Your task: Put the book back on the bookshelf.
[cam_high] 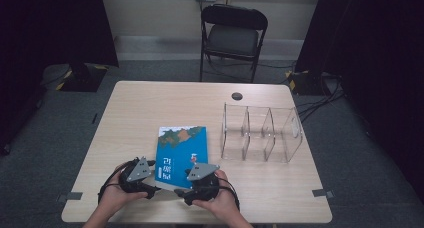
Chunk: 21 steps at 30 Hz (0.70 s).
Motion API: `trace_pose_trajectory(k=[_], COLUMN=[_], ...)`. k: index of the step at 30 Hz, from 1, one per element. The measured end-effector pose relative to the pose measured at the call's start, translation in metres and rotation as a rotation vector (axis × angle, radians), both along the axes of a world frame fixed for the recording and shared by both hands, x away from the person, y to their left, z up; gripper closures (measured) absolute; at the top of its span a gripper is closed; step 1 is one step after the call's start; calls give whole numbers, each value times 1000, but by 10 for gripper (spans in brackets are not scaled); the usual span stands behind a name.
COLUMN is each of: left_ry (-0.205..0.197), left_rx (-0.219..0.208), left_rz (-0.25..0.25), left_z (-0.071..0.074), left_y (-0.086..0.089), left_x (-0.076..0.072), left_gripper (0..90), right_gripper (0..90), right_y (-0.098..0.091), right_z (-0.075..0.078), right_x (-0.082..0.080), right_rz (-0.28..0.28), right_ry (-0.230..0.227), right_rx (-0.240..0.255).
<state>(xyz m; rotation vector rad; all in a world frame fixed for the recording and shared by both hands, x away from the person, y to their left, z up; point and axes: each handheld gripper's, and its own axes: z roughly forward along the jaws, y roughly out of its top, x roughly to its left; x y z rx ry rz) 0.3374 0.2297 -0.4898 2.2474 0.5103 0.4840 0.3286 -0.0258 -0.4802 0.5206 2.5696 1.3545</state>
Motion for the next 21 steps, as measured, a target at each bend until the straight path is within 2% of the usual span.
trace_pose_trajectory(k=[4, 5, 8, 10, 12, 21], left_ry=[4, 2, 16, 16, 19, 19], left_rx=[-7, -5, -13, -13, -16, 0], left_rz=[2, 2, 12, 12, 12, 4], left_z=[-1, -1, 0, 1, 0, -1], left_y=[-1, -1, -1, -1, -1, -2], left_x=[0, 0, 0, 0, 1, 0], left_gripper=[179, 179, 176, 170, 170, 165], right_gripper=[305, 319, 446, 476, 549, 779], right_y=[4, 4, 1, 0, -1, -5], right_z=[-2, -2, 1, 3, 5, 15], right_x=[0, 0, 3, 4, 3, -1], right_rz=[0, 4, 42, 51, 63, 39], right_ry=[-47, -46, -15, -1, 4, 58], right_rx=[-14, -15, -1, 5, 6, 18])
